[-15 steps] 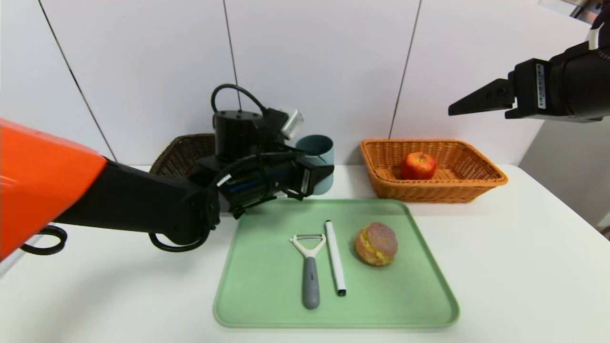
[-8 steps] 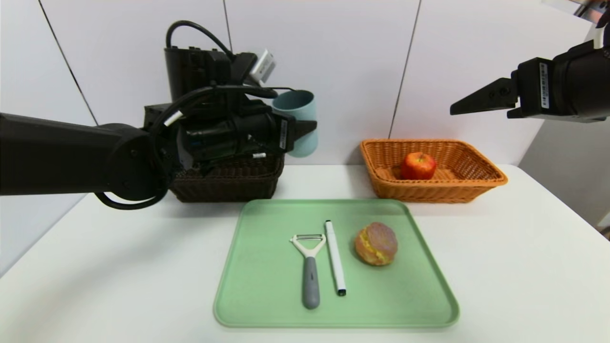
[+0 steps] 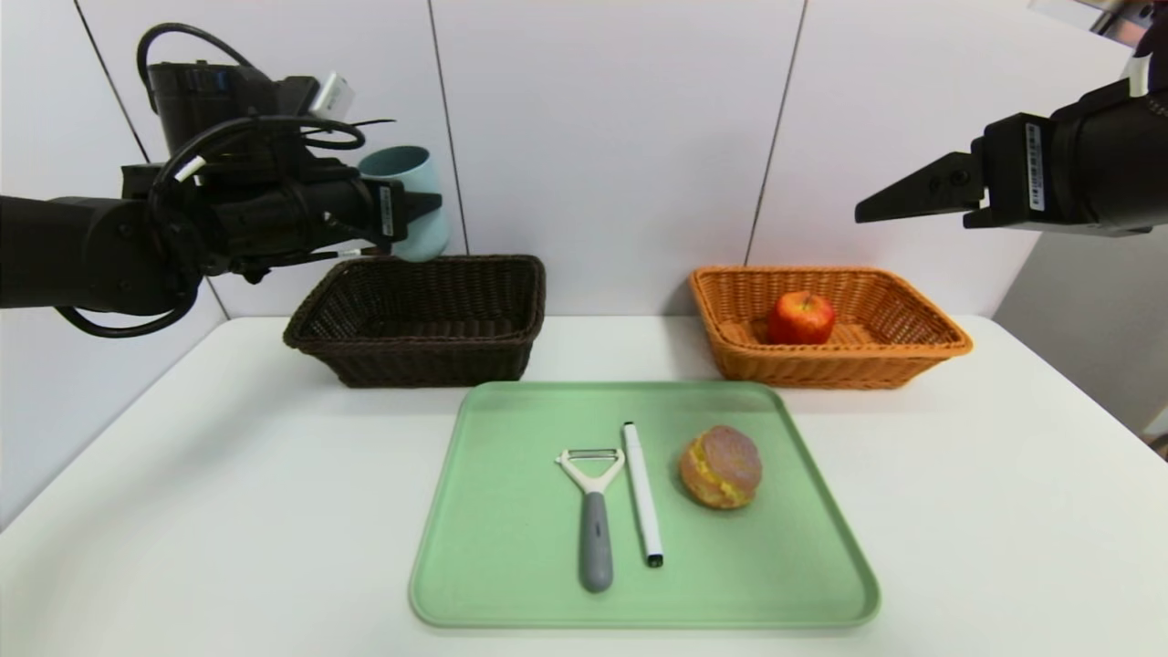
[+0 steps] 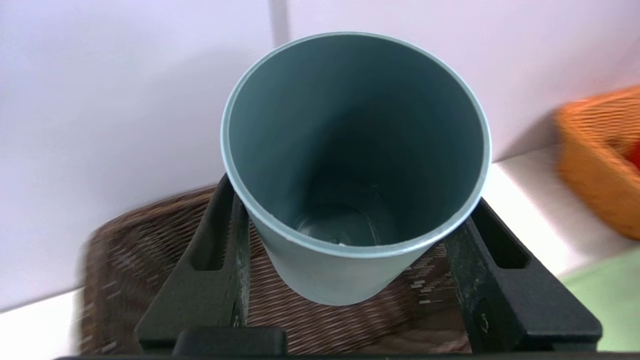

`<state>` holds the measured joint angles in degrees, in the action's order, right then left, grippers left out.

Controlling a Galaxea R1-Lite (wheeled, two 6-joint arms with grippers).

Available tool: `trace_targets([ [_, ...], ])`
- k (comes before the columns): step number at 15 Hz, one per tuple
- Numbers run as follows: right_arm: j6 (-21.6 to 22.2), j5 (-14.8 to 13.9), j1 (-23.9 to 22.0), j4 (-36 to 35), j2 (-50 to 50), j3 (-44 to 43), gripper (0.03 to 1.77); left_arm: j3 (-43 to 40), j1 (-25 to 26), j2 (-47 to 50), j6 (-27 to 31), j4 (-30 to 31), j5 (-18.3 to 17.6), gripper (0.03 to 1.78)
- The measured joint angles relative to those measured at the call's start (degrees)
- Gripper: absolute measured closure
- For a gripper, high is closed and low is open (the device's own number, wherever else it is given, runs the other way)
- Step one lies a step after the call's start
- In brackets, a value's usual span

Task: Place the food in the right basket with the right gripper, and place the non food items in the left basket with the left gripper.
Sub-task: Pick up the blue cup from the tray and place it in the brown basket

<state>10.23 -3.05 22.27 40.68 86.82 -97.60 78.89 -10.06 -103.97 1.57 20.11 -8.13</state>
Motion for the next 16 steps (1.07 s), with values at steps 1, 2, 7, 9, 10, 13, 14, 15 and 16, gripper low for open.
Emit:
trace_targets([
  [1,0.0,0.0,0.0,0.1,0.1,0.0,0.1,-0.1,1.6,-0.3,0.1,0.0,0.0,0.72],
  [2,0.0,0.0,0.0,0.1,0.2,0.0,0.1,-0.2,3.0,-0.8,0.0,0.0,0.0,0.72],
  [7,-0.1,0.0,0.8,0.2,0.7,0.0,0.09,-0.8,7.1,-5.3,-1.3,0.2,0.4,0.72],
  [9,-0.1,0.0,1.0,0.2,0.9,0.0,0.09,-1.2,7.4,-7.1,-2.1,0.4,0.4,0.72],
  [10,-0.2,0.0,1.0,0.3,1.0,0.0,0.09,-1.3,7.5,-8.0,-2.2,0.5,0.4,0.72],
  [13,-0.1,0.0,1.1,0.3,1.0,0.1,0.09,-1.5,8.0,-10.6,-2.5,0.6,0.4,0.72],
  [14,-0.2,0.0,1.1,0.3,1.1,0.1,0.09,-1.8,8.0,-11.2,-2.5,0.6,0.4,0.72],
  [15,-0.2,0.0,1.1,0.3,1.1,0.1,0.09,-2.0,8.0,-11.7,-2.5,0.9,0.3,0.72],
  [16,-0.1,0.0,1.1,0.3,1.2,0.1,0.09,-2.1,8.1,-12.2,-2.5,1.2,0.3,0.72],
])
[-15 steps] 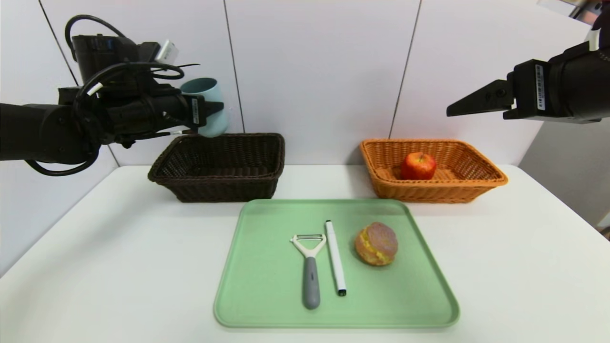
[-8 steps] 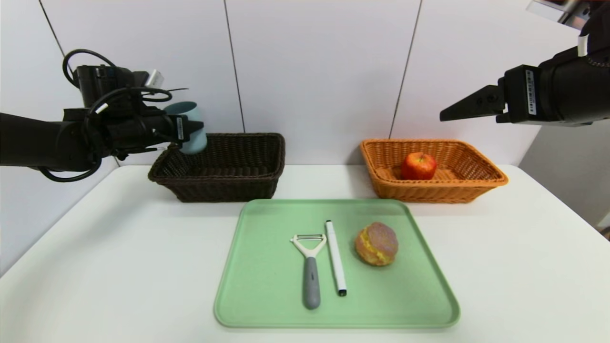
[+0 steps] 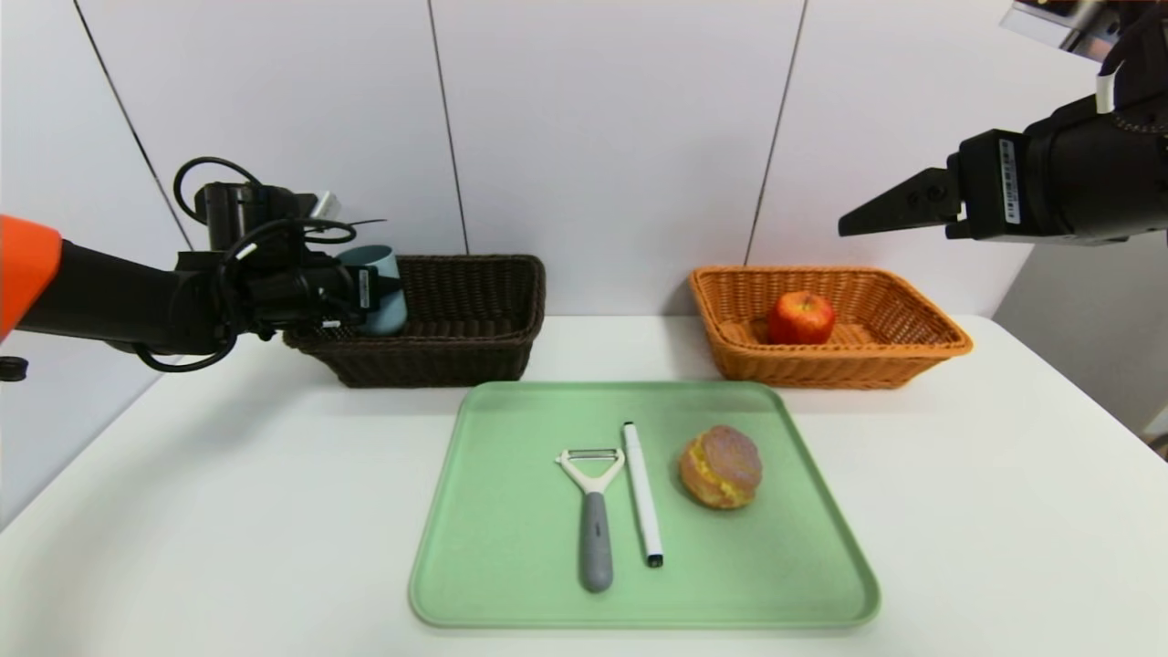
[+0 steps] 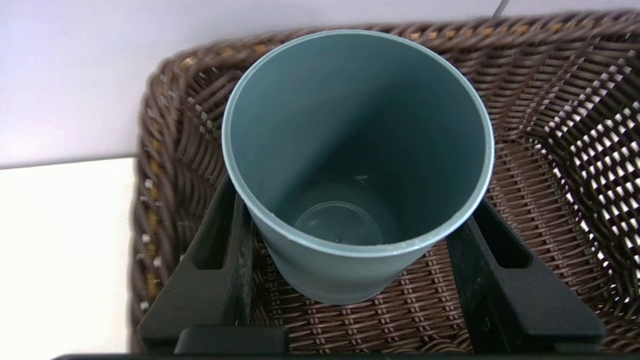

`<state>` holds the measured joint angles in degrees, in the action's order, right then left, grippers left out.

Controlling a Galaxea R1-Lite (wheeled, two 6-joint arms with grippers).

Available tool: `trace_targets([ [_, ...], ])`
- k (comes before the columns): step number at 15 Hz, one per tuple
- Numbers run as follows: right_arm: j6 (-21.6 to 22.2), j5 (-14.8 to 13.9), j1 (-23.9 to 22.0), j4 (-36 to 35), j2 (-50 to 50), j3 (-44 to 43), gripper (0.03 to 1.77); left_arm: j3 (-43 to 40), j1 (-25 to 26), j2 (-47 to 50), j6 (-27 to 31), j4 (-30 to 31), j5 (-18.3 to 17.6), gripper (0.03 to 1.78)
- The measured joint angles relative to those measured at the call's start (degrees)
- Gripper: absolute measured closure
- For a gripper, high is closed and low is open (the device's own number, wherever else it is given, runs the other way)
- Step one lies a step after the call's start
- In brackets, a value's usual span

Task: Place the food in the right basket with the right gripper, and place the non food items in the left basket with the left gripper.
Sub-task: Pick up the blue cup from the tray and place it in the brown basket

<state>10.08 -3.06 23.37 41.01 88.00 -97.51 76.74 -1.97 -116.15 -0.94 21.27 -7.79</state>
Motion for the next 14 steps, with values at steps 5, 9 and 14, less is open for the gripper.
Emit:
trace_targets([
  [5,0.0,0.0,0.0,0.0,0.3,0.0,0.09,-0.3,0.0,-1.0,0.1,2.1,-0.1,0.63],
  [9,0.1,0.0,0.0,-0.1,0.3,0.0,0.09,-1.0,0.0,0.0,0.0,2.3,-0.2,0.42],
  [14,0.2,0.0,0.0,0.0,-0.1,0.0,0.09,-1.7,0.0,3.6,0.0,2.2,-0.1,0.27],
])
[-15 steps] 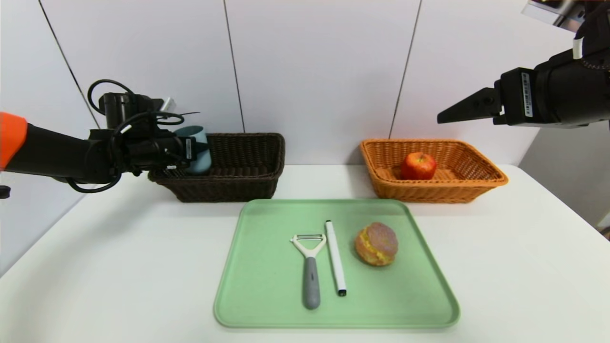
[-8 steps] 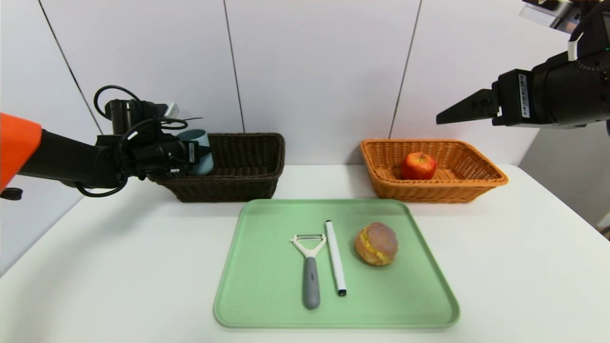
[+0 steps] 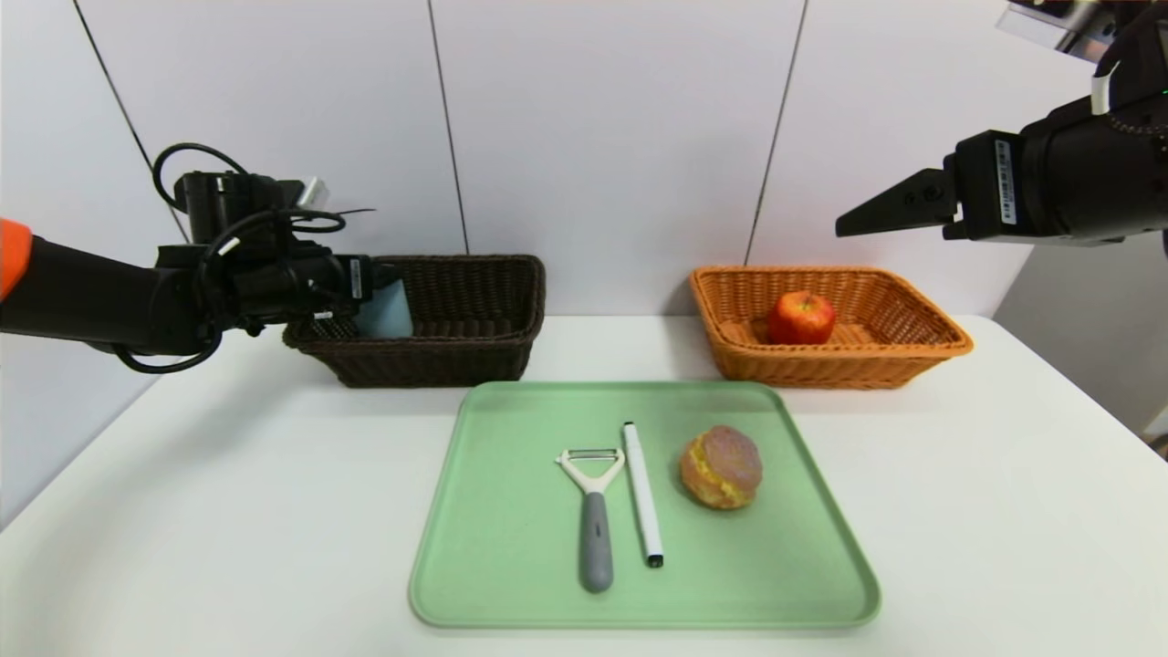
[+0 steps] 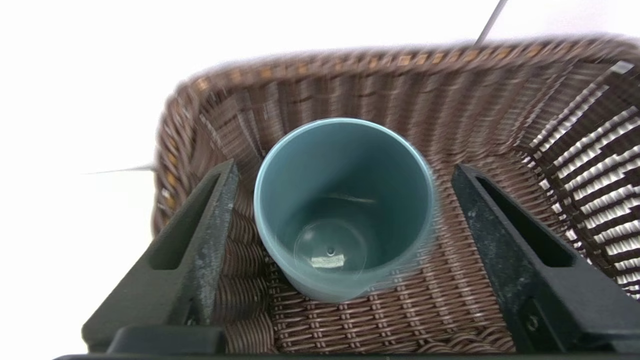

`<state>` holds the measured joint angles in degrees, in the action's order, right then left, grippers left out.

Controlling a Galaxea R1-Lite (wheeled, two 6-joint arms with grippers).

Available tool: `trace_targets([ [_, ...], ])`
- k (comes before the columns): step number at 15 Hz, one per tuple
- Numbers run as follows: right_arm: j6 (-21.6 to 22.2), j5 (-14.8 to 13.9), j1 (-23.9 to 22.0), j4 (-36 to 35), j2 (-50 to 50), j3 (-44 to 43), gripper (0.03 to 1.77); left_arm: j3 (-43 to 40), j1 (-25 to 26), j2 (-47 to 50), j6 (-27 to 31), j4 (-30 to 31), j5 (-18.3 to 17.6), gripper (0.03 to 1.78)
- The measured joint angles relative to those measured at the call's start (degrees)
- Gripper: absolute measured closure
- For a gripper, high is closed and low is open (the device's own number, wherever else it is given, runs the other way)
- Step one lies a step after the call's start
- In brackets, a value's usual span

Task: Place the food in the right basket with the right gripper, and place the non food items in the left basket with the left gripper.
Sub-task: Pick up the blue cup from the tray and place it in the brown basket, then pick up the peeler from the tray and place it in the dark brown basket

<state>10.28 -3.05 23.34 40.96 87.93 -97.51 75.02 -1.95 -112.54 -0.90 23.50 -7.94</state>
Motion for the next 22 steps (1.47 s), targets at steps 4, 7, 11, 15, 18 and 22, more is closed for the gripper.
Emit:
trace_targets([
  [4,0.1,0.0,0.0,0.0,-1.1,0.4,0.09,0.5,0.1,6.1,0.3,0.0,0.0,0.21],
  [7,0.2,-0.2,0.0,0.0,-2.0,1.6,0.09,0.6,-0.1,10.7,-0.5,-1.5,0.0,0.17],
  [11,1.2,-0.2,0.0,-0.3,-2.6,2.8,0.09,0.0,-3.0,15.3,-4.6,-11.7,0.1,0.15],
  [15,1.1,-0.1,0.0,-0.4,-2.3,3.0,0.09,-2.3,-10.8,18.7,-7.9,-20.2,3.8,0.14],
  [18,1.2,-0.1,0.1,-0.4,-2.1,3.2,0.09,-5.6,-21.0,20.7,-9.9,-22.5,9.9,0.13],
  [22,1.2,-0.1,0.1,-0.4,-2.2,4.2,0.09,-7.7,-33.1,21.6,-15.0,-26.8,15.3,0.12],
])
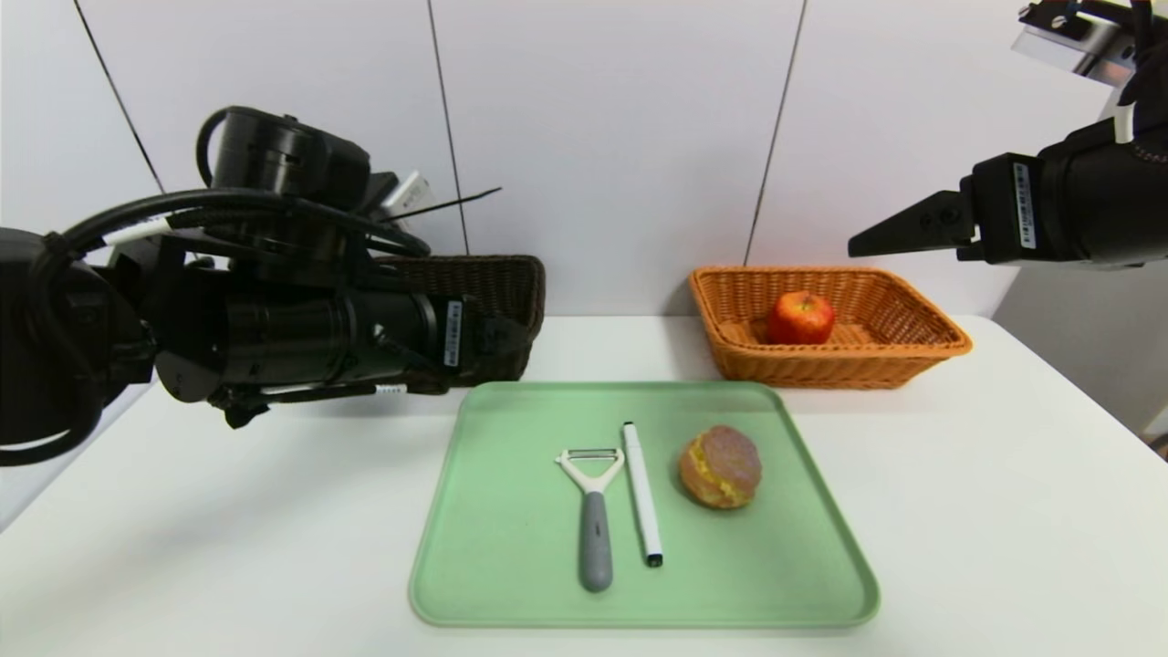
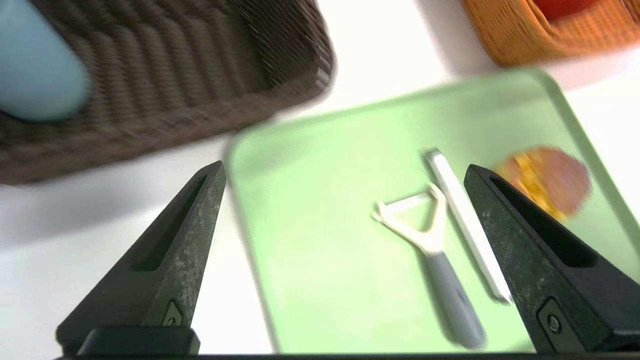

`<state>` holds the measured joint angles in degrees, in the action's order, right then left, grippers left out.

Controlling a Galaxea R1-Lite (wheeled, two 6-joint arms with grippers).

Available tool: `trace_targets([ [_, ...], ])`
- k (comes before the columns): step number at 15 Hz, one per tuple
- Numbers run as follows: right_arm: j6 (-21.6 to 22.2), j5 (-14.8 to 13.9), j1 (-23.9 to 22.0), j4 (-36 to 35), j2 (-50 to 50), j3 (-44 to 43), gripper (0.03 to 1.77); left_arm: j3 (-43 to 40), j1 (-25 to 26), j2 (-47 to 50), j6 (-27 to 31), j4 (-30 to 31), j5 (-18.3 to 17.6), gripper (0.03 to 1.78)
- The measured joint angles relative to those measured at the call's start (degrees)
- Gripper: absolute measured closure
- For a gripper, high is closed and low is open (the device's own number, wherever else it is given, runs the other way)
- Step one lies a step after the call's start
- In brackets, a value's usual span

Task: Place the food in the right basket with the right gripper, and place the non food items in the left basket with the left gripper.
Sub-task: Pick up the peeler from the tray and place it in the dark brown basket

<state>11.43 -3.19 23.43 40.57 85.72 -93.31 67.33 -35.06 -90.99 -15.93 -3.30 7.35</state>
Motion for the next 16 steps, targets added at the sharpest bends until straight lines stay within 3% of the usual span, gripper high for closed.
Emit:
trace_targets([
  [6,0.1,0.0,0.0,-0.2,-0.3,1.4,0.09,-0.1,-7.7,-3.4,-3.1,-3.8,0.5,0.12],
  [14,0.1,0.0,0.1,-0.3,-0.1,1.5,0.09,1.5,-10.1,-10.3,-8.5,-9.3,0.8,0.12],
  [16,0.1,0.0,0.1,-1.0,0.0,2.2,0.09,2.5,-10.3,-12.3,-9.1,-10.6,2.3,0.12],
])
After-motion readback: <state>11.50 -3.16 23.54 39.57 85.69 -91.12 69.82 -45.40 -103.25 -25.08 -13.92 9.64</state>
